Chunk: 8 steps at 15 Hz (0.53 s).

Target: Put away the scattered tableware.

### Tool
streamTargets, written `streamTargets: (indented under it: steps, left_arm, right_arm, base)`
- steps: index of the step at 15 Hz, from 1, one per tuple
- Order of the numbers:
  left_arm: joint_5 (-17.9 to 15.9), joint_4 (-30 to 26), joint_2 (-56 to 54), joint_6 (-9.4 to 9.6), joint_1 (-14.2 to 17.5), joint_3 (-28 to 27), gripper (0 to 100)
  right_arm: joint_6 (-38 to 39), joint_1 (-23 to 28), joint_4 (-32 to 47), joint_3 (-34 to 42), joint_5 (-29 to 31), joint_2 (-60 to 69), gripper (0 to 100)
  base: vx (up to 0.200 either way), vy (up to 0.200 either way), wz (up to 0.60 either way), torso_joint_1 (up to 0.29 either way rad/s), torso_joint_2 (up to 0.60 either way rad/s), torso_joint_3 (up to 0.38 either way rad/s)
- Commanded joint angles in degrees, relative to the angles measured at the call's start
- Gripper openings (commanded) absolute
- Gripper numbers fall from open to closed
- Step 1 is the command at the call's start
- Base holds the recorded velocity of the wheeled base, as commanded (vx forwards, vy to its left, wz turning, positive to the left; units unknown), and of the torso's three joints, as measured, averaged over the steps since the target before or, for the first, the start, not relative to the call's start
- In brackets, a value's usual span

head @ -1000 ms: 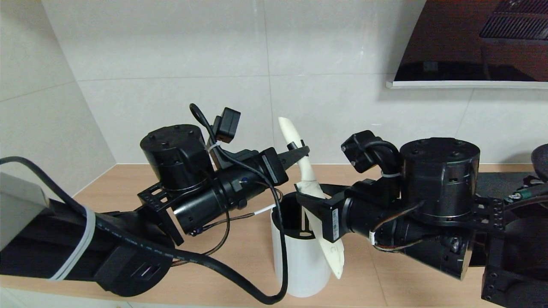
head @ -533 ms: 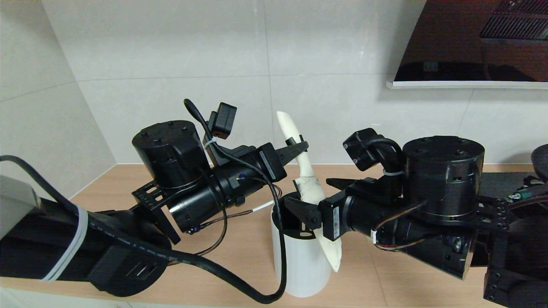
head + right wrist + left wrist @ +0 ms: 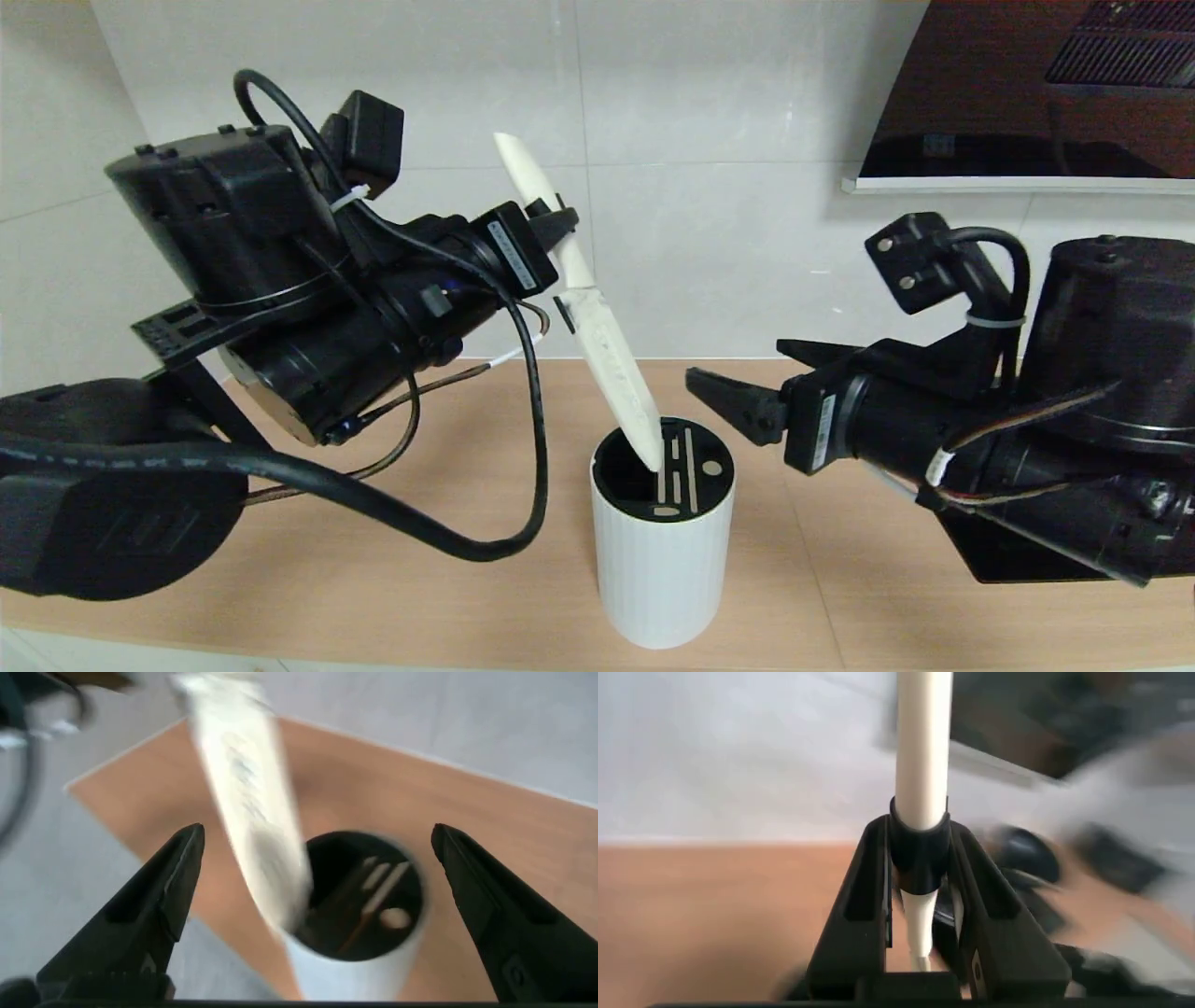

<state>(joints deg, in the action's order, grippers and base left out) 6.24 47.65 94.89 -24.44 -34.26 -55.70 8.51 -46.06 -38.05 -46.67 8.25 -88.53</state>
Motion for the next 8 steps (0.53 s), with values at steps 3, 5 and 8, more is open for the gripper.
streamTargets:
  steps: [3, 5, 8]
  left_arm:
    - [15.47, -0.81, -2.08, 15.39, -5.03, -0.46, 0]
    - [15.82, -0.9, -2.61, 18.91, -5.21, -1.52, 0]
    - [24.87, -0.46, 0.82, 21.01, -9.16, -0.29, 0]
  right_arm:
    - [-0.07, 7.12, 0.78, 0.7, -0.25, 5.91, 100]
    - [-0.07, 9.32, 1.57, 0.79, -0.43, 6.09, 100]
    - [-0.07, 9.76, 1.66, 0.7, -0.96, 5.74, 100]
  base:
    - [0.0, 0.0, 0.0, 0.0, 0.0, 0.0]
    - [0.0, 0.0, 0.0, 0.0, 0.0, 0.0]
    - [0.0, 0.0, 0.0, 0.0, 0.0, 0.0]
